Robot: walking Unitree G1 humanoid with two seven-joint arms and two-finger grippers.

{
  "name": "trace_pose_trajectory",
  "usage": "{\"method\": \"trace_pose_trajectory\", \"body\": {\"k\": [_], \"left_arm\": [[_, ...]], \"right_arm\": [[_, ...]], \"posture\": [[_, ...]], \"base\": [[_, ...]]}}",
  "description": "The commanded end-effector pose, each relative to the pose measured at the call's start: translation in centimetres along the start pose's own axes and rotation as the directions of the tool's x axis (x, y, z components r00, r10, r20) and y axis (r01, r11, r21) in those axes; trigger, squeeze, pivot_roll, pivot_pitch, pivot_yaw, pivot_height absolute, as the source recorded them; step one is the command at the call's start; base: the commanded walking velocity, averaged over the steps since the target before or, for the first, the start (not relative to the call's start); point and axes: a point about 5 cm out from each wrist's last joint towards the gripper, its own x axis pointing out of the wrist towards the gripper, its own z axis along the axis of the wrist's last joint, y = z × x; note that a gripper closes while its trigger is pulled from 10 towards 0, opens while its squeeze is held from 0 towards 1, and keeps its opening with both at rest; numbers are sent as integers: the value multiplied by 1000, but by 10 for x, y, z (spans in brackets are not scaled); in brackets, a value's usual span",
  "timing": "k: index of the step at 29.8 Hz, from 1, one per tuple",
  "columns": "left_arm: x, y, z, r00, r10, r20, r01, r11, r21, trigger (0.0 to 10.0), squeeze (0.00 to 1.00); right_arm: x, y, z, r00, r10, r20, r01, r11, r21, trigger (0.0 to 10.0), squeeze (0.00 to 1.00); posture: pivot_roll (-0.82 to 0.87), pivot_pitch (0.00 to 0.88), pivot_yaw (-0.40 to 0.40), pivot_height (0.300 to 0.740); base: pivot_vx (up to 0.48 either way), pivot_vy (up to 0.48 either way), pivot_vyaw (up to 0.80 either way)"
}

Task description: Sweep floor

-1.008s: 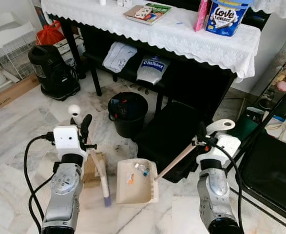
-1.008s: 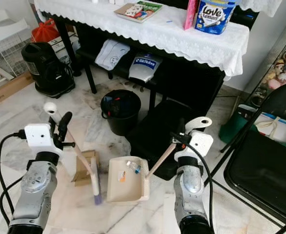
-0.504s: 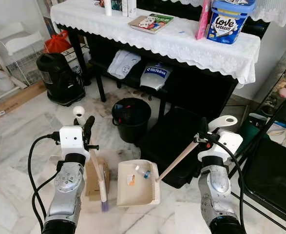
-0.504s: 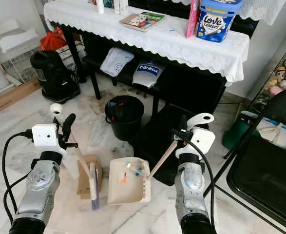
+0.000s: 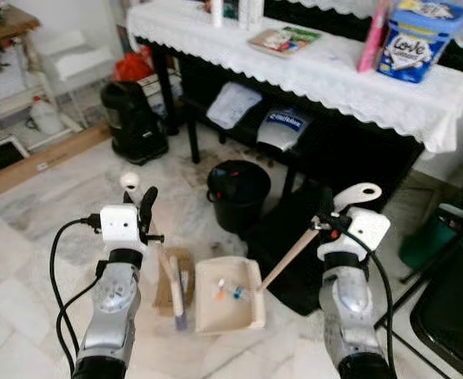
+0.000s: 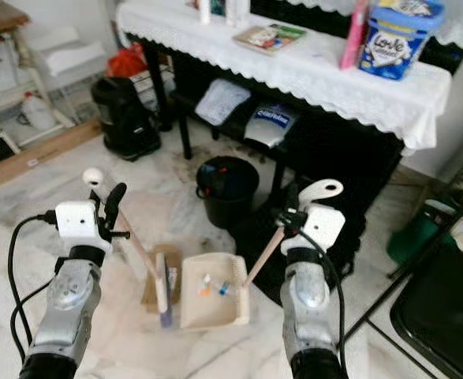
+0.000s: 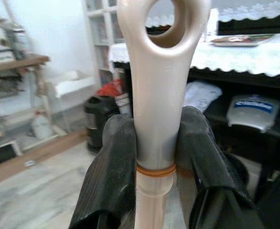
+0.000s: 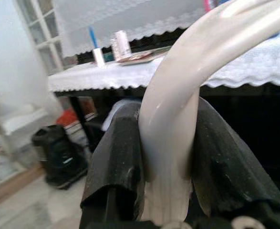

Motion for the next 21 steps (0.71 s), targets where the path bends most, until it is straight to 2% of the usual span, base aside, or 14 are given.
{"method": "trace_pose_trajectory", "body": {"k": [1,21], "left_arm": [[6,3,11,998,14,65,-15,1000,12,10000,0],[7,6,6,996,65,57,-66,998,15,10000,0]], "right_arm": [[6,2,15,998,2,68,-3,1000,17,10000,0],[16,-7,23,997,3,71,-3,1000,-2,10000,0]], "posture": [[-10,0,8,740],[-24,0,-38,740]], "base": [[0,0,769],[0,0,771]]}}
